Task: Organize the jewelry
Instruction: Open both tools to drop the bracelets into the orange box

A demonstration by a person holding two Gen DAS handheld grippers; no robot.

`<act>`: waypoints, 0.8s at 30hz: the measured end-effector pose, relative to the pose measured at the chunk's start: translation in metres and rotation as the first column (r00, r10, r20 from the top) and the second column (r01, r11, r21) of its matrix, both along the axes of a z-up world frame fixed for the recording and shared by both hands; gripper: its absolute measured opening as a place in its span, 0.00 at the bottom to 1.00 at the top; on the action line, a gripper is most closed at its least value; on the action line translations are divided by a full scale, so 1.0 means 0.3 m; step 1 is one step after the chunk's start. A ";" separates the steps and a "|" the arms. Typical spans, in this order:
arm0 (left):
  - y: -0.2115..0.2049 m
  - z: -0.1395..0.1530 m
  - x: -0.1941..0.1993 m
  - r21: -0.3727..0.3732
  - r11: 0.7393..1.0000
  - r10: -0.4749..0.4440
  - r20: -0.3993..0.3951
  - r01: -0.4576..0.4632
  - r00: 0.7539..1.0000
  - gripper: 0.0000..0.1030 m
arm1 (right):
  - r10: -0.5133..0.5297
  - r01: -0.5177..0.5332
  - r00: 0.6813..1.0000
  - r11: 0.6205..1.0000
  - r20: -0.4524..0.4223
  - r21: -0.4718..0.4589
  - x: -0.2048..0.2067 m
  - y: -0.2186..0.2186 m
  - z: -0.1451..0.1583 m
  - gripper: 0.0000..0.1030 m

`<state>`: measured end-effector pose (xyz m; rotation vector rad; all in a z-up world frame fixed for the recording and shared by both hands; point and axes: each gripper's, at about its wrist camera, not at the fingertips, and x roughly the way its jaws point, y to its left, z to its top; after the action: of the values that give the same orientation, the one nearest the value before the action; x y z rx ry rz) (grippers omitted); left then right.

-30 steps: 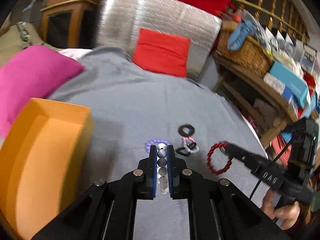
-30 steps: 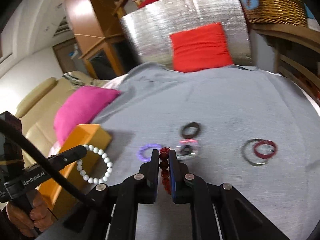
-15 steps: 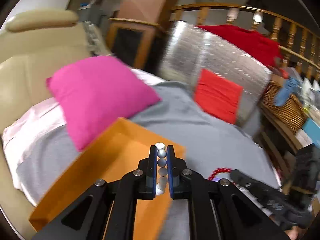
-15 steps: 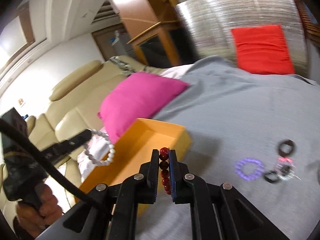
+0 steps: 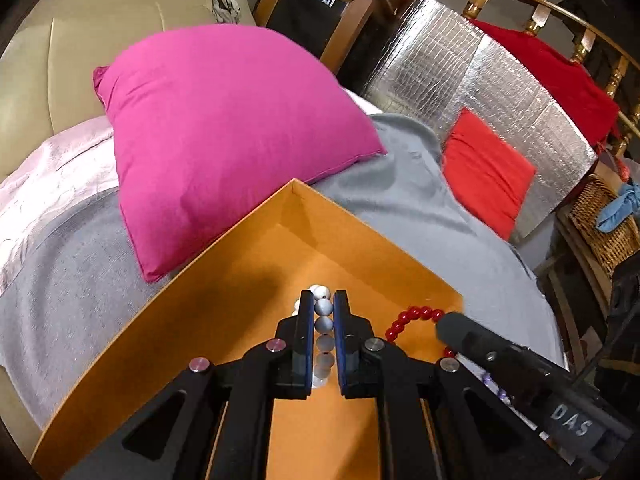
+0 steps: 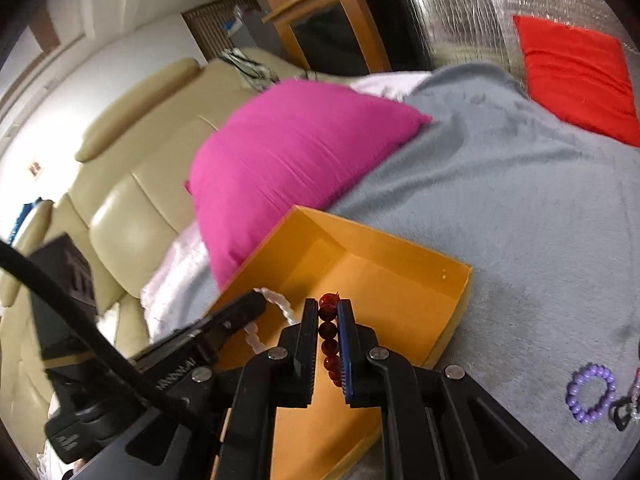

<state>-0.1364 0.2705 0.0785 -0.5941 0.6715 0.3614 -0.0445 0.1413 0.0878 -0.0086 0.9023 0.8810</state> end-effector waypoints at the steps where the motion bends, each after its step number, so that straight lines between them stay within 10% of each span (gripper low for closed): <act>1: 0.006 -0.001 0.005 0.001 1.000 0.004 -0.007 -0.004 1.000 0.09 | -0.004 0.004 1.000 1.000 -0.003 -0.013 0.008 0.008 -0.009 0.10; 12: 0.023 -0.056 0.072 0.032 0.999 0.022 -0.109 -0.018 0.994 0.13 | -0.056 0.058 0.998 0.988 0.019 -0.146 0.074 0.043 -0.048 0.12; 24: -0.085 0.098 0.048 0.185 0.983 0.003 0.015 -0.005 1.000 0.59 | -0.163 0.163 0.985 0.987 0.047 0.002 0.082 -0.155 0.048 0.17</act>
<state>-0.1221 0.2449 0.1080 -0.4207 0.6145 0.4179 -0.0200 0.0947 0.1022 0.0427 0.8471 0.7245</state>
